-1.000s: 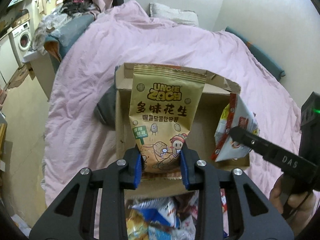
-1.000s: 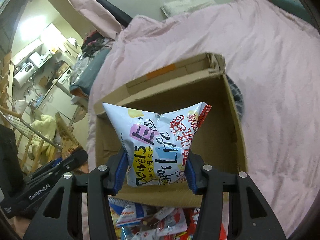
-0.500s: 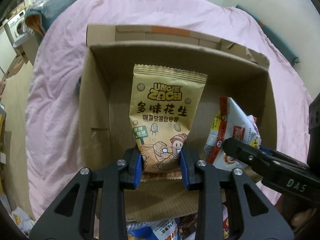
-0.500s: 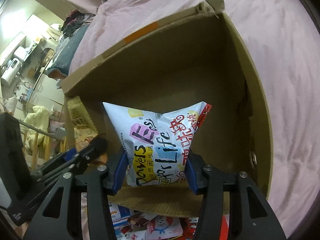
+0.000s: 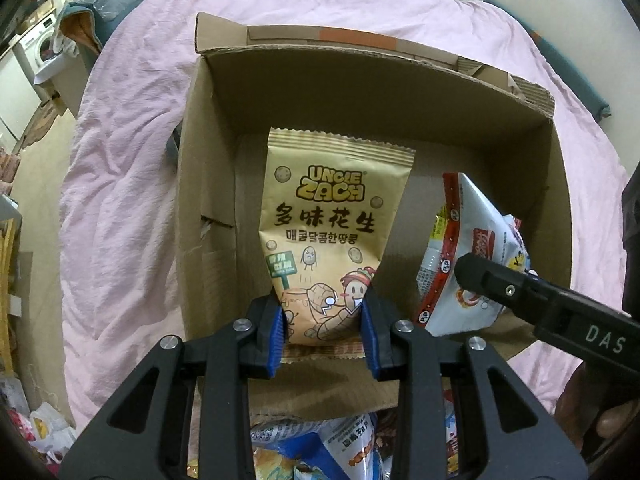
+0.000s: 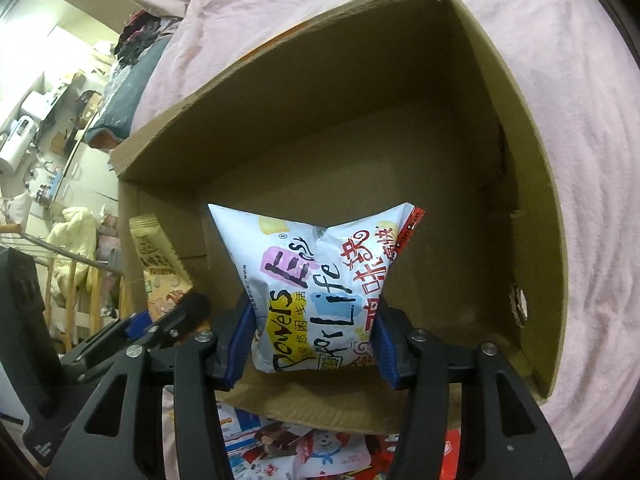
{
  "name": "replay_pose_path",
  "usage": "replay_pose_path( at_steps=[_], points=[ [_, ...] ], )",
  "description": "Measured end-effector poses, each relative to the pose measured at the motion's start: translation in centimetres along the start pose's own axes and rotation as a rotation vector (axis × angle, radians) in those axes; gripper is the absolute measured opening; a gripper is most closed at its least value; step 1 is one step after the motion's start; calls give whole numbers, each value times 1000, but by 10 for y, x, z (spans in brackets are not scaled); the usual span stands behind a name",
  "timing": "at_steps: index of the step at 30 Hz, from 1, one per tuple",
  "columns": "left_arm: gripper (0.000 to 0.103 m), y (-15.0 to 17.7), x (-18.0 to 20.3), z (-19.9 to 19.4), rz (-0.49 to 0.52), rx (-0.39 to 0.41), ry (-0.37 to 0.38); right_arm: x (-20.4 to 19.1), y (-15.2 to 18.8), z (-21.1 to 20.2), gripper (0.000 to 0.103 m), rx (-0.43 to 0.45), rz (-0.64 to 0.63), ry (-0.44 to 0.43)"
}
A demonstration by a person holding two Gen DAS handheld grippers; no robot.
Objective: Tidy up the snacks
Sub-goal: 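Carry both bags into the box and open both tools to release them, then grasp the white-blue snack bag with the right tool while the left tool grasps the yellow chips bag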
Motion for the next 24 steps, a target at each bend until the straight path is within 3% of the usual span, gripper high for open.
replay_pose_path(
  at_steps=[7, 8, 11, 12, 16, 24],
  points=[
    [29, 6, 3, -6, 3, -1, -24, -2, 1, -3, 57, 2, 9, -36],
    [36, 7, 3, -7, 4, -3, -25, -1, 0, -4, 57, 2, 18, -46],
    [79, 11, 2, -11, -10, 3, -49, 0, 0, -10, 61, 7, 32, -70],
    [84, 12, 3, -15, -11, 21, -52, 2, 1, -13, 61, 14, 32, -72],
    [85, 12, 7, -26, 1, 49, -58, -1, -3, -24, 82, 52, 27, -76],
    [85, 12, -4, -49, -14, 103, -89, -4, -5, -33, 82, 71, 27, -88]
  ],
)
Point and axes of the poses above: each gripper's, at about its wrist camera, not at the fingertips, and z roughly the way its jaws point, x to its right, y to its underside, the point moved 9 cm from there along z, roughly the way its jaws point, and after that the axes turned 11 degrees about -x, right-handed, at the moved point
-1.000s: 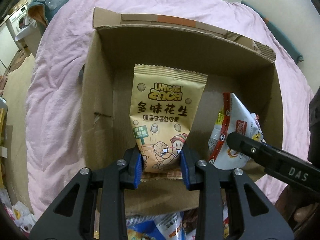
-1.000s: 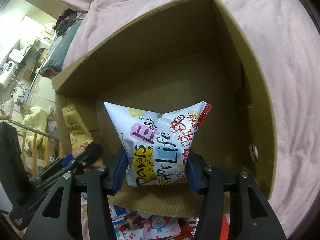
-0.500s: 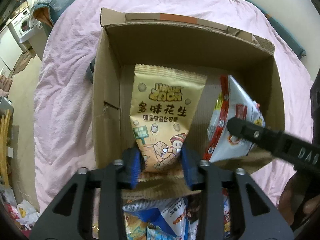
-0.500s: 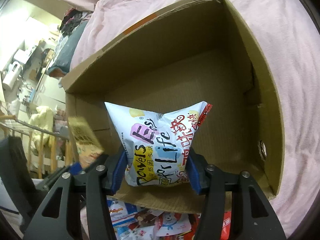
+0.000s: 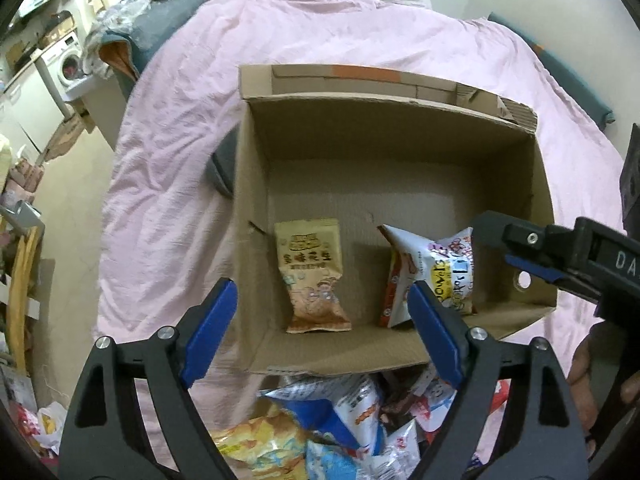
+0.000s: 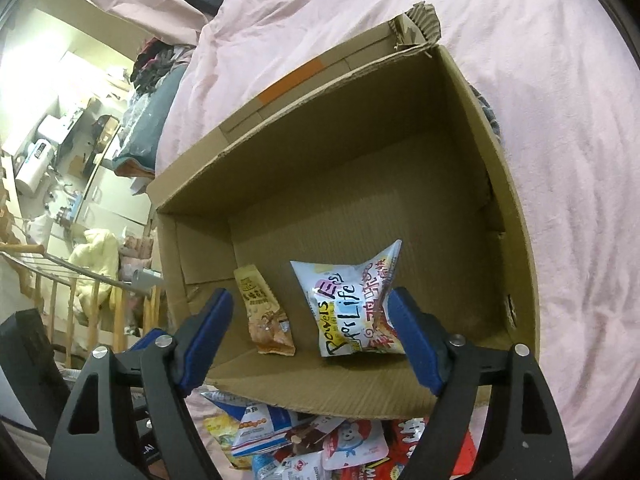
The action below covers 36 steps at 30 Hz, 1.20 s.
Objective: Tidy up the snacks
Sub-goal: 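Grasp the white-blue snack bag with the right tool while the left tool grasps the yellow chips bag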
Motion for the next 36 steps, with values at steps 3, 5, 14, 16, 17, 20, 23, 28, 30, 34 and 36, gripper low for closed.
replay_pose_path(
  at_steps=[3, 5, 14, 16, 17, 20, 23, 28, 30, 34, 36],
  points=[
    [85, 4, -7, -4, -7, 2, -5, -3, 1, -2, 82, 5, -4, 0],
    [85, 7, -13, -7, -13, 4, -9, -5, 3, -4, 82, 6, -8, -1],
    [85, 32, -39, -30, -3, 45, -61, -13, 25, -19, 82, 7, -32, 5],
    [85, 38, -44, -34, -2, 55, -70, -15, 33, -20, 82, -4, -33, -2],
    [85, 42, -48, -37, -3, 57, -74, -16, 37, -20, 82, -7, -31, -2],
    [85, 53, -57, -38, -15, 49, -71, -19, 49, -22, 82, -11, -28, -6],
    [85, 68, -68, -38, -30, 40, -68, -17, 65, -20, 82, -24, -14, 0],
    [85, 95, -86, -31, -60, 12, -68, -14, 94, -15, 82, -61, 1, 6],
    [85, 104, -93, -29, -83, 4, -52, -12, 104, -13, 82, -71, -4, 21],
    [85, 114, -102, -26, -125, -4, -12, -16, 129, 0, 82, -124, -33, 30],
    [85, 117, -105, -23, -147, -16, 2, -19, 142, 12, 82, -166, -47, 38]
  ],
)
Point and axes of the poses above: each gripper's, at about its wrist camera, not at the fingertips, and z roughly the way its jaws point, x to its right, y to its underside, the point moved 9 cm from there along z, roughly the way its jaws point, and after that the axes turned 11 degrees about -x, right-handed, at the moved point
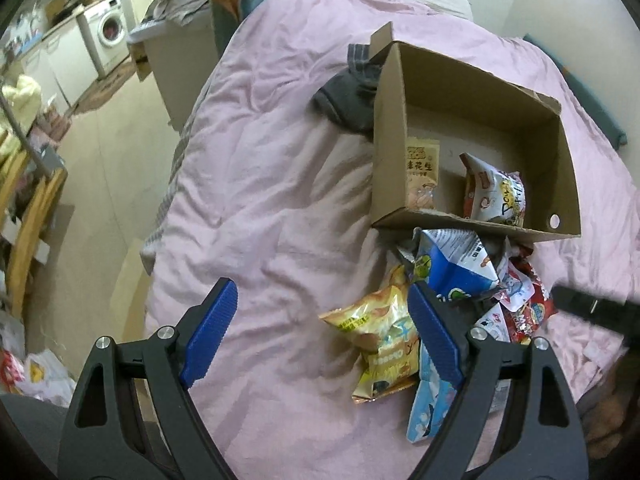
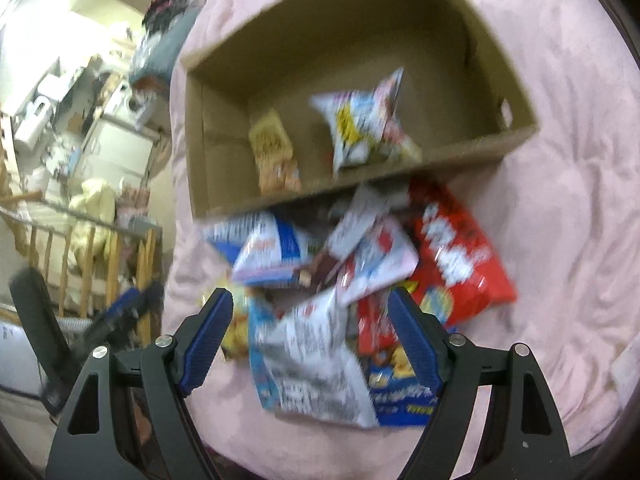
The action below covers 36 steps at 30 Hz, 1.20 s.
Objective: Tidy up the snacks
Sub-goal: 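Grasp the white-blue snack bag with the right tool while the left tool grasps the yellow chips bag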
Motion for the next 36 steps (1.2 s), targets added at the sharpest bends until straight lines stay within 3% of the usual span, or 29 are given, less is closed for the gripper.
replay_pose_path(
  at_steps=[5, 8, 15, 21, 22, 24, 27, 36],
  points=[
    [85, 2, -15, -1, -97, -18, 24, -18, 27, 32, 82, -89, -86, 117],
    [85, 0, -18, -1, -125, -35, 49, -29, 36, 45, 84, -130, -102, 139],
    [85, 0, -19, -5, -129, -32, 33, -28, 46, 88, 96, -201, -76, 296],
    [85, 7, -19, 4, -116, -68, 34, -30, 44, 105, 97, -211, -106, 381],
    [85, 7, -20, 4, -118, -71, 34, -30, 43, 106, 96, -209, -109, 381],
    [85, 8, -21, 5, -124, -75, 41, -31, 44, 104, 70, -204, -139, 380],
    [85, 7, -20, 4, -132, -73, 48, -39, 49, 102, 56, -217, -173, 360],
    [85, 13, -12, 17, -124, -107, 52, -41, 49, 36, 53, -125, -245, 207]
  ],
)
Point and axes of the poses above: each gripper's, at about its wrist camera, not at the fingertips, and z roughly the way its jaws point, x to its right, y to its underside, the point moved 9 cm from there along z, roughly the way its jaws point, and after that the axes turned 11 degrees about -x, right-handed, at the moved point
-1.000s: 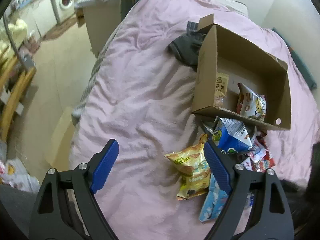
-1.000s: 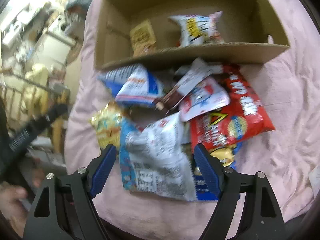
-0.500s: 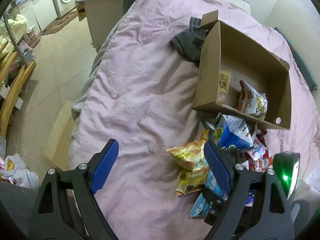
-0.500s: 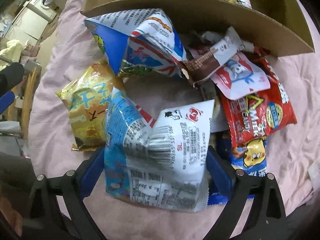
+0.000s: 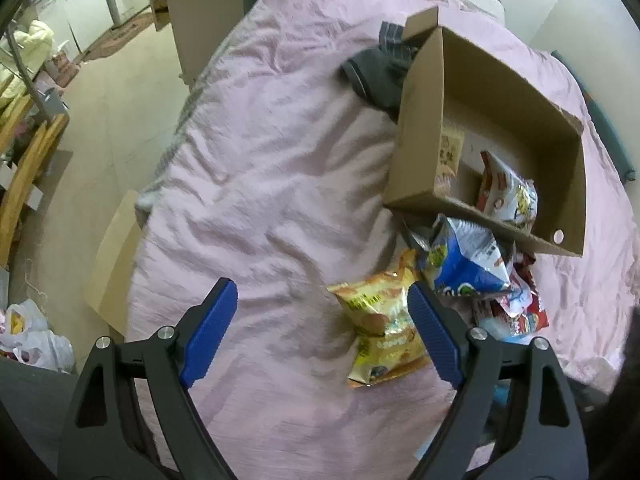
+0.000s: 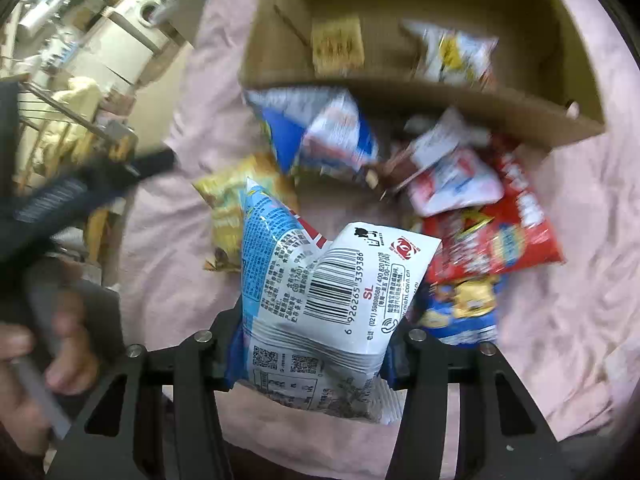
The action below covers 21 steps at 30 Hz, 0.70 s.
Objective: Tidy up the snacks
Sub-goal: 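Grasp the white-blue snack bag with the right tool while the left tool grasps the yellow chips bag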
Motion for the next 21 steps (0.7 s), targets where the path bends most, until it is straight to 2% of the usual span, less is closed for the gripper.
replay_pose_path(
  at_steps=[4, 9, 13, 20, 21],
  points=[
    [85, 10, 15, 20, 25, -56, 28, 28, -8, -28, 53, 104, 8, 26],
    [85, 21, 41, 44, 88, -112, 49, 74, -14, -36, 53, 157, 155, -9],
    [85, 24, 53, 64, 127, -138, 11, 83, -11, -40, 53, 187, 197, -48],
    [84, 22, 48, 82, 102, -172, -18, 84, -12, -36, 53, 178, 192, -49],
    [79, 21, 49, 81, 102, -166, -16, 84, -13, -36, 53, 179, 189, -47]
  ],
)
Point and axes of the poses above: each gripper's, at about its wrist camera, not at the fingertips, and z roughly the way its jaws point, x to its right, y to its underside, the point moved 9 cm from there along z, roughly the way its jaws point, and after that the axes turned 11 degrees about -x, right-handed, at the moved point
